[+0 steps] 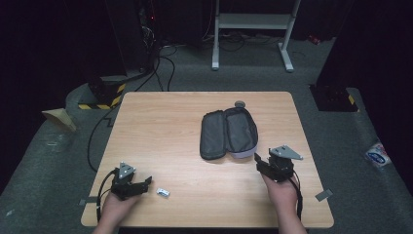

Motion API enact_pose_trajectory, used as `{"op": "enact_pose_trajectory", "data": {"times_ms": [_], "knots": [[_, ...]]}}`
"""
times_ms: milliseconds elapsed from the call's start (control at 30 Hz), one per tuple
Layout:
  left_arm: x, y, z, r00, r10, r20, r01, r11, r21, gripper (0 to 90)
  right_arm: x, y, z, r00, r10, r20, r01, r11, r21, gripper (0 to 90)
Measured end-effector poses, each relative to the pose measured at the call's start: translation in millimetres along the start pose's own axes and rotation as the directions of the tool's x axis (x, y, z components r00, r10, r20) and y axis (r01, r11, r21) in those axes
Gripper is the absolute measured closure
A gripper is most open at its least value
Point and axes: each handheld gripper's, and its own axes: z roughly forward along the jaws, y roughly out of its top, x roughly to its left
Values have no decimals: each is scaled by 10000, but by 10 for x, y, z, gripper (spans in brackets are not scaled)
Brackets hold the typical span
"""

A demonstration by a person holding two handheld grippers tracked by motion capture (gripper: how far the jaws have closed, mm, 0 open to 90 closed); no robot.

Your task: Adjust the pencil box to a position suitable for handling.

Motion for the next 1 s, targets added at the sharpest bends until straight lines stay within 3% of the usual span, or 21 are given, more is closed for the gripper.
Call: {"op": "enact_pose_trajectory", "data": {"times_ms": [333,1000], "knots": [[2,8,9,10000,51,86,-51,10000,24,178,-7,111,154,9998,-157,111,156,9999,71,424],[-9,1,2,9999,129,104,-129,9999,-8,184,-87,308,415,9994,280,208,-285,9993,252,515]]}}
